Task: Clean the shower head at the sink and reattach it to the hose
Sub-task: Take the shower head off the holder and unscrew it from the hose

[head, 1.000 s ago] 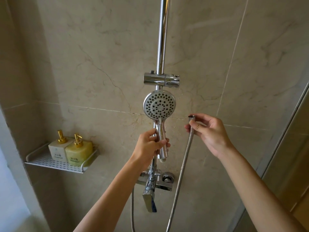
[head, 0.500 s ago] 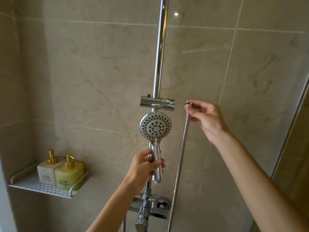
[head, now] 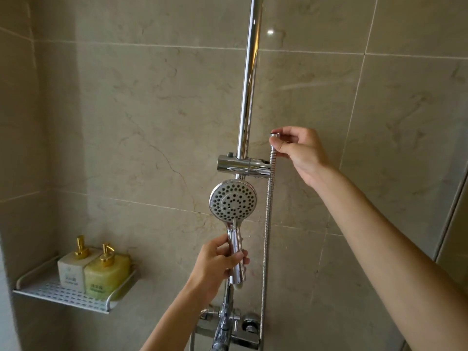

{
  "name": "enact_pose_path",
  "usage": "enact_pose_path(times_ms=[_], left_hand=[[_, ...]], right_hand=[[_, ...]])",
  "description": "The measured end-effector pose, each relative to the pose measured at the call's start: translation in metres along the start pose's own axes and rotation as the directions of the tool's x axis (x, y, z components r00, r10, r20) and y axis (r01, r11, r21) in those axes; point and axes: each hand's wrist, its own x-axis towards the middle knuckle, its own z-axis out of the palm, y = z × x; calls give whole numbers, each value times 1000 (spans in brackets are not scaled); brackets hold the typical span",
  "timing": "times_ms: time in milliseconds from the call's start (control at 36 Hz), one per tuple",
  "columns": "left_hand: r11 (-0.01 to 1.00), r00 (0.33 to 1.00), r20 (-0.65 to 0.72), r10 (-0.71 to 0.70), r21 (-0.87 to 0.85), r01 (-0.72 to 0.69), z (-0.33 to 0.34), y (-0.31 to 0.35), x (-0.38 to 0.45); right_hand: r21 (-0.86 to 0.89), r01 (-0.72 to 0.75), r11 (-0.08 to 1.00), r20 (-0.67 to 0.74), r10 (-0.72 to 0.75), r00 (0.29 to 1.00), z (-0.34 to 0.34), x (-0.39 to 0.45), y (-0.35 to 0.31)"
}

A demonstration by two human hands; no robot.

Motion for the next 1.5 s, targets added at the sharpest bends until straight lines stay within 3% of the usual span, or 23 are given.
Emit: enact_pose_path(times_ms=[222,444,1111,1306,1500], left_hand=[[1000,1000,-18,-9,3,9,-7,-1,5],[1000,1000,-17,-4,12,4,-11,-3,6],[1000,1000,-20,-20,19,21,-10,-2,5],[1000,1000,-8,-18,20,18,-6,0,-1],[1000,1000,-10,-17,16,17,-4,-1,-3]], right_hand=[[-17,17,1000,77,-15,997,2,0,2],[-193,79,978,130,-54,990,-1,-6,21],[-233,110,966,126,-82,989,2,-23,35],[-171,77,982,118,-57,991,0,-27,40],[62,-65,996,14,64,998,-11,-45,51]])
